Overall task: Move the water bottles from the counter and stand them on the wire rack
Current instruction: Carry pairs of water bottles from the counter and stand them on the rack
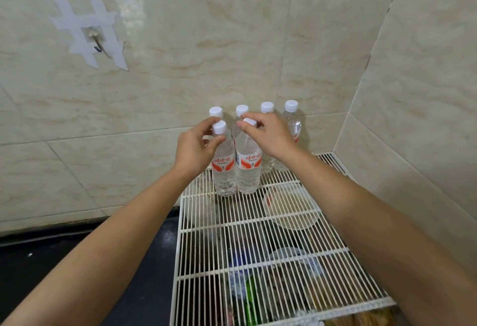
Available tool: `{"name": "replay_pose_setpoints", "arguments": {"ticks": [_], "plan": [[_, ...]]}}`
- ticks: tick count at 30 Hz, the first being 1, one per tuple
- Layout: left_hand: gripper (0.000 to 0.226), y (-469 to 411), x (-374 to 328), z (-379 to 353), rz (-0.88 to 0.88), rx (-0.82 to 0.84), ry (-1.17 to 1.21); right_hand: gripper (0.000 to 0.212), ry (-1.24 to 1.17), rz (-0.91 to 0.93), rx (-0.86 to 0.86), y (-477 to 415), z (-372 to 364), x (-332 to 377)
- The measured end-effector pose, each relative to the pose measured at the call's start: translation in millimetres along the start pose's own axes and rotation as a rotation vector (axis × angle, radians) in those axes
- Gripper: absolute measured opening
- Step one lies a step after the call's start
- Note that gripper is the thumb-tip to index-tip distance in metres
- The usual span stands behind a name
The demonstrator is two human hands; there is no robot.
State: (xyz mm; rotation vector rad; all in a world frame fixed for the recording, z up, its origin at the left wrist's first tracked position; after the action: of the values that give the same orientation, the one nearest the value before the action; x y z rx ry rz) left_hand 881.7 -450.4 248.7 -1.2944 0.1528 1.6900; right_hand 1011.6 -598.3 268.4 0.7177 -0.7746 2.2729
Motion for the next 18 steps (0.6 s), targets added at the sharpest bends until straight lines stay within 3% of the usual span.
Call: {"name": "replay_pose_setpoints", "arguments": {"ticks": [7, 11, 15, 18], "plan": [[0.049, 14, 4, -1, -0.018, 0.007, -0.011, 0.050, -0.046, -0.048, -0.037, 7, -3, 10], [0.063, 15, -7, 12, -0.005, 0.029, -0.052, 0.056, -0.079, -0.075, -0.159, 23, 1, 8], [0.057, 43, -14, 55, -0.144, -0.170, -0.402, 0.048, 0.164, 0.193, -0.301, 55, 7, 10], [0.054, 93, -4, 77, -0.163, -0.279, -0.596, 0.058, 0.351, 0.363, -0.300, 81, -12, 2]]}}
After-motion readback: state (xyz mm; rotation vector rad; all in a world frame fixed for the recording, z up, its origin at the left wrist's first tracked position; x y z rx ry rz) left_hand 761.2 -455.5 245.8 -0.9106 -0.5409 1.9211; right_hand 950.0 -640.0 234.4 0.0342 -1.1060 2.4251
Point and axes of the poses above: each hand's wrist, its own y-axis away from the middle knuckle, its own z-axis out of the back of the hand, x = y × z, the point moved 2 cm from there along -y, towards the middle knuckle, and after that the axes turned 5 degrees about y, right-handed, at the moved point
